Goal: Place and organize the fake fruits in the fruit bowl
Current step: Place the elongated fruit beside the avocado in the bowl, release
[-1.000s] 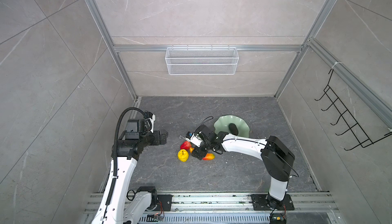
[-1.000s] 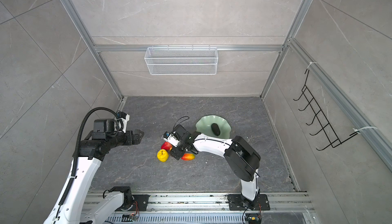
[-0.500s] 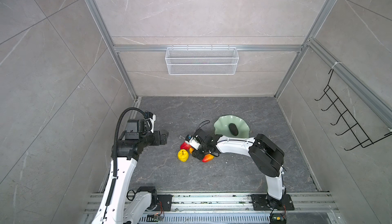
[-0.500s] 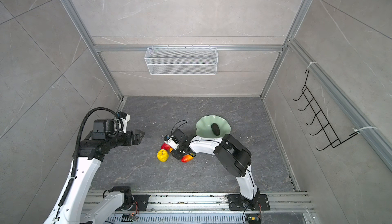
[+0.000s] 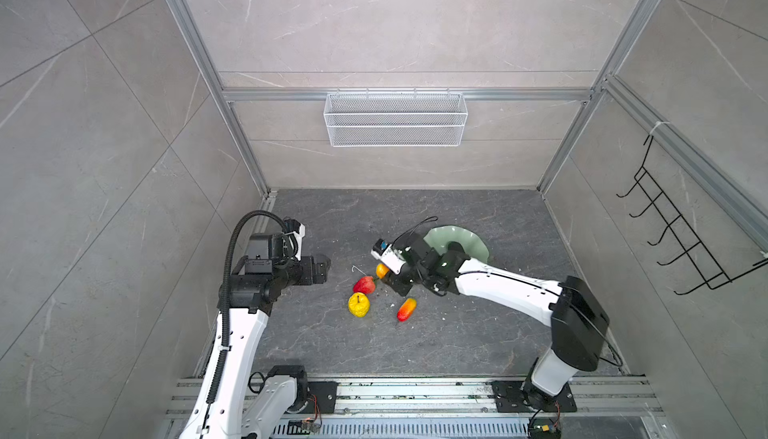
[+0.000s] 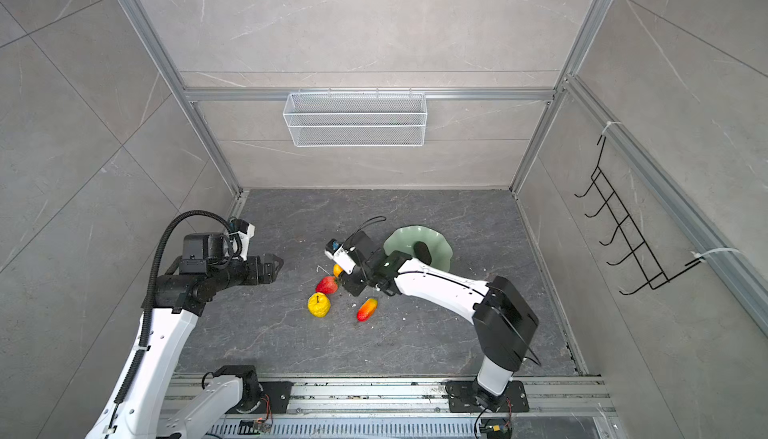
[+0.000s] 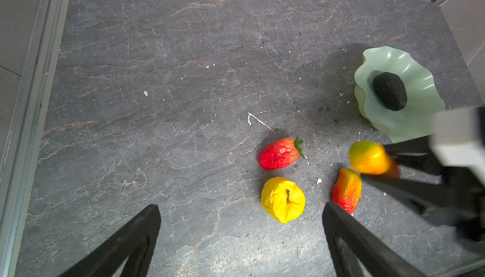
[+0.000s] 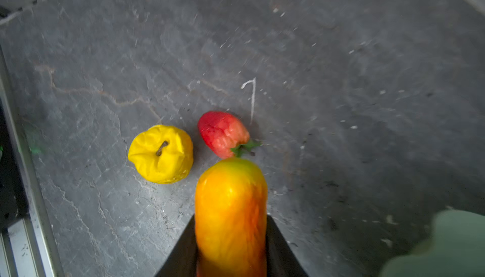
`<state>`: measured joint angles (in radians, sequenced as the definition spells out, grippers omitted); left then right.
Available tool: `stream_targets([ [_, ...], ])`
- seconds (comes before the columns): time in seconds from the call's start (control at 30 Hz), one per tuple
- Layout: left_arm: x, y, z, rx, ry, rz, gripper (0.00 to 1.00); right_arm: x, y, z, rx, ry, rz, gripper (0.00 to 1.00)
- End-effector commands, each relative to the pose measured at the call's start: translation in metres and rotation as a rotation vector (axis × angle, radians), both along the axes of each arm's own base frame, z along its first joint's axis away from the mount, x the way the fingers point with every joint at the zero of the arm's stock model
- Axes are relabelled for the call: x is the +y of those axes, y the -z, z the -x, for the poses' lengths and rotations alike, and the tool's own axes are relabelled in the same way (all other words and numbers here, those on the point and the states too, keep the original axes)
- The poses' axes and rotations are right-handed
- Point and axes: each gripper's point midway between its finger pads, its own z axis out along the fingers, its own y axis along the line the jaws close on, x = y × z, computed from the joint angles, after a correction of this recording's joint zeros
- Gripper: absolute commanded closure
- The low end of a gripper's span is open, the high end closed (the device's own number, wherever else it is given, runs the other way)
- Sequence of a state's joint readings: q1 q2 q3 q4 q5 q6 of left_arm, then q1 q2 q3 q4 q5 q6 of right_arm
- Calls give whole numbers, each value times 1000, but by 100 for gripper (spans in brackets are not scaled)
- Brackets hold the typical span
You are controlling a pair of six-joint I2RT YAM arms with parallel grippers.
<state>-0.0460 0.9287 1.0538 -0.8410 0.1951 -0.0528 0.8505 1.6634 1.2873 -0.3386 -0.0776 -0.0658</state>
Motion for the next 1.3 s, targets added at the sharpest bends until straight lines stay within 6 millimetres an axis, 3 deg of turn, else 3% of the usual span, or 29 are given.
stream_targets([
  [0.0,-6,-9,-2,-30,15,32,0,-52,6,-39,20,191,23,74],
  [0.1,-6,-10,-2,-34,15,32,0,-94,13,-73,32,354,50,75],
  [0.2,-6,-11,-2,-37,14,30,0,-125,22,-95,38,475,107,77],
  [0.5,-5,-9,-1,-32,11,26,0,-167,70,-111,103,650,248,77],
  [0.7,-6,-11,-3,-31,15,30,0,-179,96,-114,137,697,292,73],
  [0.97,-7,-13,-5,-33,20,29,0,-177,121,-117,164,704,320,67],
  [1.13,-6,-15,-4,-32,21,26,0,-178,128,-120,168,711,333,64],
  [1.27,-6,-15,-4,-34,21,26,0,-179,130,-120,168,715,341,56],
])
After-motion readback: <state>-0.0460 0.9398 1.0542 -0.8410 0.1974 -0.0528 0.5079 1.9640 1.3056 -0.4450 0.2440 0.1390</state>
